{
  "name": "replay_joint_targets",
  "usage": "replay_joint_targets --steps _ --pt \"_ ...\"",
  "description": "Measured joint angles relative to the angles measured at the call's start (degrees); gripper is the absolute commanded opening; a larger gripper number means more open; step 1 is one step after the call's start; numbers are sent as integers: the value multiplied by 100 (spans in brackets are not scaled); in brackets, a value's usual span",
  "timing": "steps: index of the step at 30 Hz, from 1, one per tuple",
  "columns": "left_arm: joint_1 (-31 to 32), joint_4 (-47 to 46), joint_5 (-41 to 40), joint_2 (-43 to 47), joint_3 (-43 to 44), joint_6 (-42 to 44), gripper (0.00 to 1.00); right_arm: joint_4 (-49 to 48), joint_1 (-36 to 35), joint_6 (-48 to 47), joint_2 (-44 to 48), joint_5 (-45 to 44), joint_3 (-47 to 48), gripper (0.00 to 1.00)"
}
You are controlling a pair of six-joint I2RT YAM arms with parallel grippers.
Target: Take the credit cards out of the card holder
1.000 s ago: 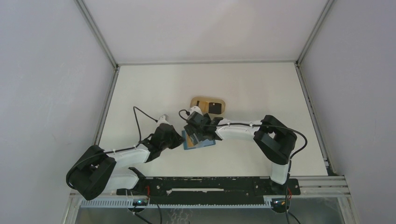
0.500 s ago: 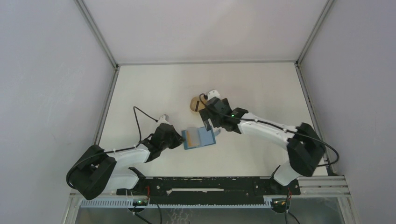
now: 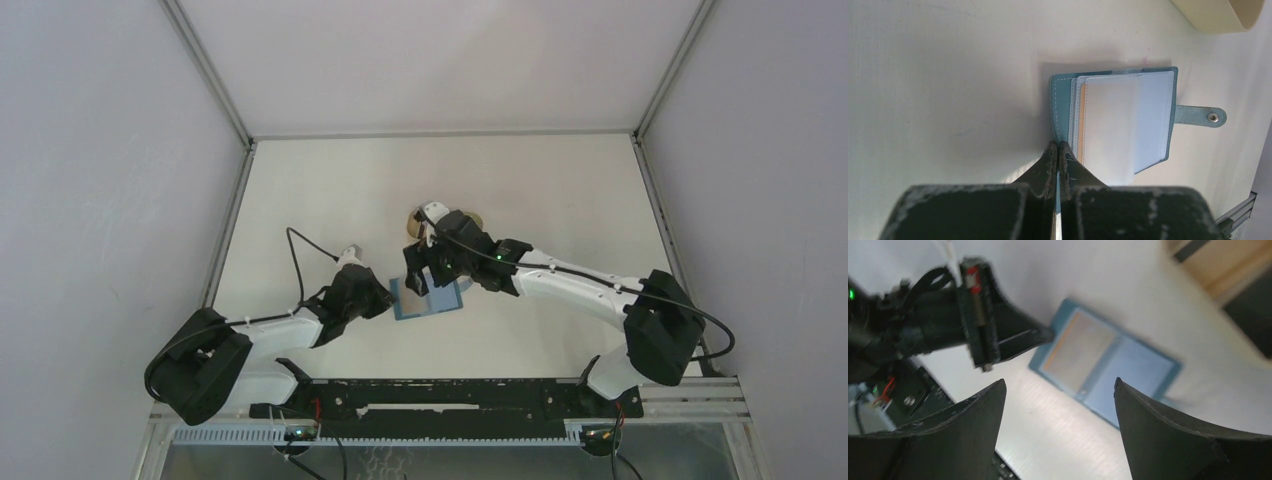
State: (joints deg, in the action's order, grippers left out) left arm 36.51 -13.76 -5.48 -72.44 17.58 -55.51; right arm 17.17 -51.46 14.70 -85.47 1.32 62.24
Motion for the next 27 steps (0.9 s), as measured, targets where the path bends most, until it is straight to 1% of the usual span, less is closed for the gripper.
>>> replay_joint_targets --steps 4,6,9,11,14,20,27 --pt "0 2 0 -15 11 0 0 -498 39 435 -258 901 -391 79" --pt "0 -11 2 -33 11 -2 0 -817 269 750 -391 1392 -651 78" --pt "0 -57 7 -72 13 -2 0 -1102 560 1043 -621 1683 -898 79" --pt "0 -85 9 -103 22 -2 0 -1119 601 1099 -761 1604 -892 82" --pt "0 -118 11 -164 57 0 0 -973 343 1071 -953 1314 -715 85" --pt "0 -157 15 -232 96 -2 0 -636 -365 844 -1471 483 74 85" --pt "-20 -157 4 -234 96 4 0 -227 -555 595 -1762 -409 323 85"
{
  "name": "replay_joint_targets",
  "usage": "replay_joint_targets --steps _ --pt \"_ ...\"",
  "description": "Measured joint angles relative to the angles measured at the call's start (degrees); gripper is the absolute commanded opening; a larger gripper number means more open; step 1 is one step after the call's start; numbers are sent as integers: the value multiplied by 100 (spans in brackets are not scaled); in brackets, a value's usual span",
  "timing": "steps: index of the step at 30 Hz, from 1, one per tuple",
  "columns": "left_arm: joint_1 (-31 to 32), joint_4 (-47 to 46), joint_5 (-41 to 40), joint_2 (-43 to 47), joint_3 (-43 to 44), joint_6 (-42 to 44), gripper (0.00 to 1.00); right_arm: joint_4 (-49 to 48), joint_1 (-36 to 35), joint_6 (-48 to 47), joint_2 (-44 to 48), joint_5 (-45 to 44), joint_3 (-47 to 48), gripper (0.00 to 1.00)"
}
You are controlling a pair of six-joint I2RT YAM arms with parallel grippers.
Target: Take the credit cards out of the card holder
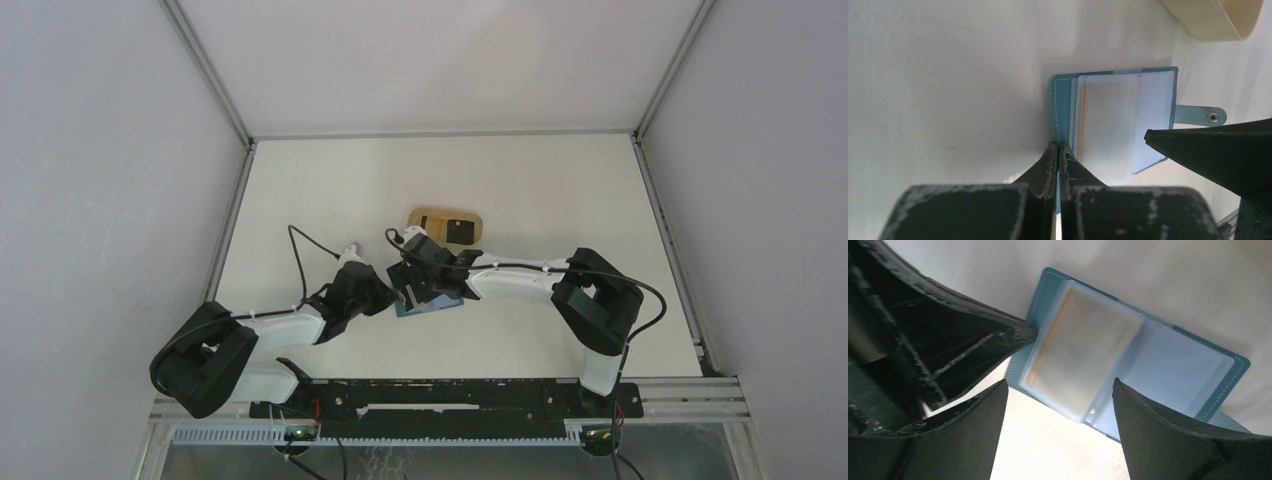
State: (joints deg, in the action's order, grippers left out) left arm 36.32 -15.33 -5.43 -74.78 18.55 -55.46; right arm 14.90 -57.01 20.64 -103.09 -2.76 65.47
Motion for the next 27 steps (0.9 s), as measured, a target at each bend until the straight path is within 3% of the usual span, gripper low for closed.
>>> replay_joint_targets --steps 16,27 --pt "0 -44 4 -22 0 0 0 278 -11 -334 -321 -763 33 90" --pt "0 -46 4 -22 0 -2 0 575 367 -590 -162 -1163 31 91"
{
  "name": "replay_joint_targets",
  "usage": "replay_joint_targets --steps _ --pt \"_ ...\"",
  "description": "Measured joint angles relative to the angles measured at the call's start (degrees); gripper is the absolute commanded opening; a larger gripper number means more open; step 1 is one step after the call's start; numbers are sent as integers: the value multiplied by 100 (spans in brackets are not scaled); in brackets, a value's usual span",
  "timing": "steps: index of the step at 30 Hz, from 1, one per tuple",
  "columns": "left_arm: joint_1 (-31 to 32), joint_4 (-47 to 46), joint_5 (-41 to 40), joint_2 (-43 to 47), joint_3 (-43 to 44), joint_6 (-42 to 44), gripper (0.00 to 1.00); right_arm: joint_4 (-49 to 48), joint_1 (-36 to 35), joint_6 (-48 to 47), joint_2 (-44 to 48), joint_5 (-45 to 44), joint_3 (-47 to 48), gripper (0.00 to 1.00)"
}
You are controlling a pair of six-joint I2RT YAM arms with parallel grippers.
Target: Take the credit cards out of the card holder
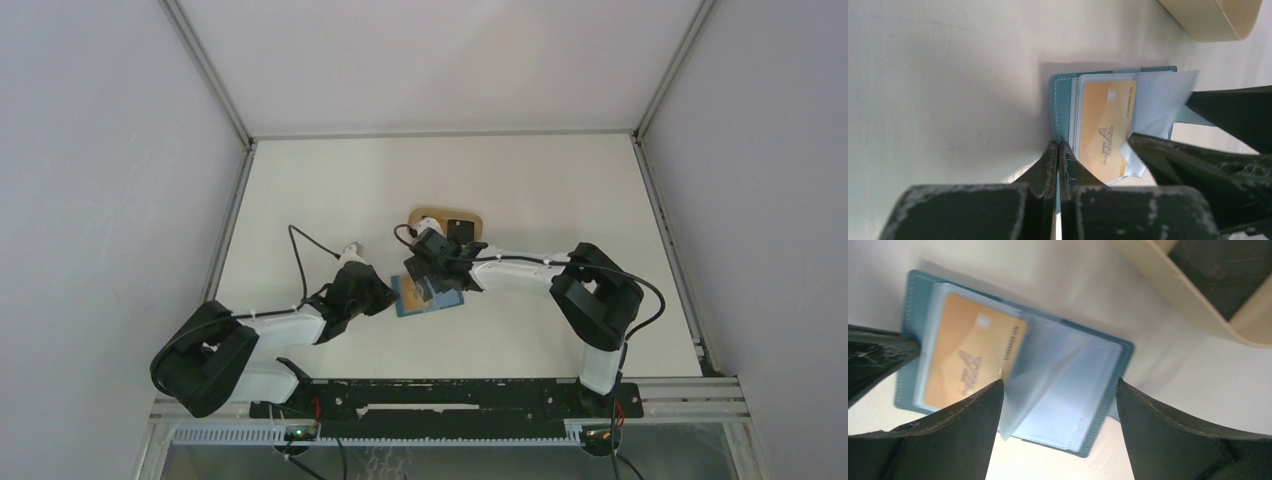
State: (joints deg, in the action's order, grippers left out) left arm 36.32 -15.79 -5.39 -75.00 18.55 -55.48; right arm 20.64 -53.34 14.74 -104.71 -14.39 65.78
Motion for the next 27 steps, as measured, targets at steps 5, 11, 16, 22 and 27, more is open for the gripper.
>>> replay_joint_targets --steps 5,11,16,22,27 --pt "0 -4 0 0 -2 2 0 201 90 -109 120 -282 -24 92" --pt "0 -17 0 0 -7 2 0 400 92 -164 232 -487 -92 92" --pt "0 -20 0 0 -7 2 0 566 87 -168 363 -588 -212 93" --pt "0 -24 0 0 -7 2 0 874 90 -227 579 -728 -251 95" --pt "0 -26 2 -2 -7 2 0 1185 155 -354 748 -973 -247 97"
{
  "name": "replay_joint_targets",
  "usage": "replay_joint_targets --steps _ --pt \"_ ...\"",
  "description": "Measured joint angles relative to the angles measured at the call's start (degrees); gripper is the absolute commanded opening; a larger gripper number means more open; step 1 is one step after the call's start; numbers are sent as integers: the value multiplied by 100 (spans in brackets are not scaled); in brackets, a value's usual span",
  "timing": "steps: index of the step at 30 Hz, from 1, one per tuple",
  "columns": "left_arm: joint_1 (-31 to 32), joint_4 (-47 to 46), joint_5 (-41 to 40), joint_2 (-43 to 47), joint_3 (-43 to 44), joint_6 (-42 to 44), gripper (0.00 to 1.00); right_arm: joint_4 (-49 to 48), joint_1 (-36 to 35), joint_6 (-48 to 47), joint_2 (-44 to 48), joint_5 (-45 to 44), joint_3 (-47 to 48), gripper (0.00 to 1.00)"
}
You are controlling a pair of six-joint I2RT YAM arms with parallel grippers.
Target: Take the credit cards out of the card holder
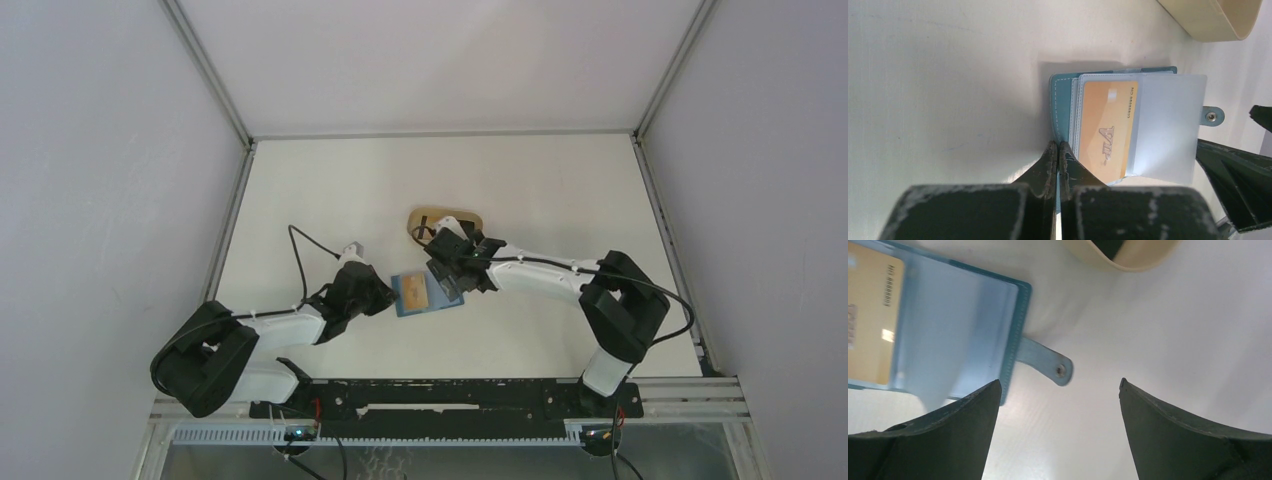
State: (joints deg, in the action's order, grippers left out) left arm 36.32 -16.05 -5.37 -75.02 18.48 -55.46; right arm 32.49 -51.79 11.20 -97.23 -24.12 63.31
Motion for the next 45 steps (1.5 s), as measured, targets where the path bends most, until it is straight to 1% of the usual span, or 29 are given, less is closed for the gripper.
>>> replay_joint_targets --steps 4,10,12,15,18,20,21,24,28,35,40,45 --pt "0 -2 0 0 -2 0 0 319 170 -81 229 -107 57 97" --pt "0 -20 4 -13 -4 0 0 254 697 -81 1331 492 249 96" --pt "0 -66 17 -48 -4 -2 0 68 793 -52 1585 1099 382 94" --pt "0 -125 44 -85 -4 -2 0 -345 885 157 1705 2385 426 92" --pt "0 -153 55 -105 -4 -2 0 -1001 968 647 1572 3832 306 91" --pt "0 -155 57 -107 -4 -2 0 -1471 979 1021 1392 4555 142 90" --pt "-2 -155 57 -109 -4 -2 0 -1698 984 1215 1261 4878 35 90" --pt "0 -160 57 -111 -4 -2 0 -2116 984 1598 907 5401 -227 89" --pt "0 -166 63 -129 7 -2 0 -2411 1008 1934 402 5775 -535 89" --pt "0 -208 85 -160 7 -4 0 -2800 1108 2157 -160 5947 -780 89" --pt "0 -205 85 -160 7 -2 0 -2879 1311 2149 -221 5914 -1091 89" --pt "0 -203 85 -160 11 0 0 -2747 1469 1967 -208 5729 -1222 89"
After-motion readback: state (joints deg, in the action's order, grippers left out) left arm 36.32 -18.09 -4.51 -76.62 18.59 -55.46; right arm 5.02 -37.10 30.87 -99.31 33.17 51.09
